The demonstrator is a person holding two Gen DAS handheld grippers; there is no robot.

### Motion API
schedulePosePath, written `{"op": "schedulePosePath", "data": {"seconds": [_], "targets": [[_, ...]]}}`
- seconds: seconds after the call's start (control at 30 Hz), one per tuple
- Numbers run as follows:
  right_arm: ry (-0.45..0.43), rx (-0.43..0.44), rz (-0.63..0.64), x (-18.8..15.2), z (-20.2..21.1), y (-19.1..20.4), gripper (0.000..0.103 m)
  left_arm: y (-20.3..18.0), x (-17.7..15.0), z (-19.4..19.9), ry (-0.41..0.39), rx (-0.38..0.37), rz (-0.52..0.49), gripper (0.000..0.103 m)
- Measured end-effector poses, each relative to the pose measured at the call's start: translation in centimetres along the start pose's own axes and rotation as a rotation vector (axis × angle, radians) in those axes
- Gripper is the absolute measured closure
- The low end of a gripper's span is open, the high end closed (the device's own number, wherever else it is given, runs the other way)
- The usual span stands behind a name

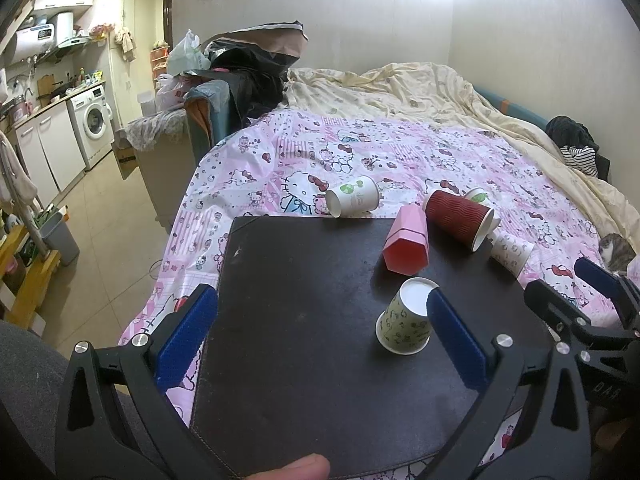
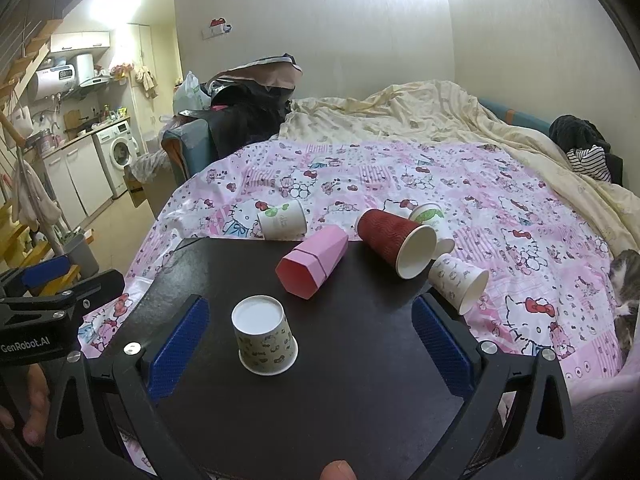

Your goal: Flip cup upside down

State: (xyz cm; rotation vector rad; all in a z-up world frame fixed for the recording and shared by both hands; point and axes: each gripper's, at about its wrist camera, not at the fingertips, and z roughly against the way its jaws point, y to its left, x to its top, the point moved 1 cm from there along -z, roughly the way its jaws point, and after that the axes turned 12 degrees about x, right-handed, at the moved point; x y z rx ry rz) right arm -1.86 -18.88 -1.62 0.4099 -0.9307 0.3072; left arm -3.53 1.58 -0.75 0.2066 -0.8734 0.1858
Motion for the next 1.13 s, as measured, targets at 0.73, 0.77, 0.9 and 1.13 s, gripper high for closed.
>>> {"op": "schedulePosePath", "data": {"seconds": [0.73,0.77,0.9,1.13], "targets": [[-0.014,0.006,-0.004,0.16,0.31,-0.10,0.000,0.27,0.04,-0.24,0.009,-0.004,0.003,0.000],[-0.014,0.007,-0.002,0.17,0.28,-0.10,0.000,0.26,0.04,-0.27,0.011,-0.004,0.005,0.000],[-0.013,0.007,-0.006,0.18,0.32,-0.19,0.000,0.12,-0.06,-0.33,0.015,-0.006,0.005,0.000],[-0.014,0.008,-0.026,-0.13,0.04,-0.46,0.000,0.14,-0.05,-0.33,0.011,-0.009,0.004,0.000]]}}
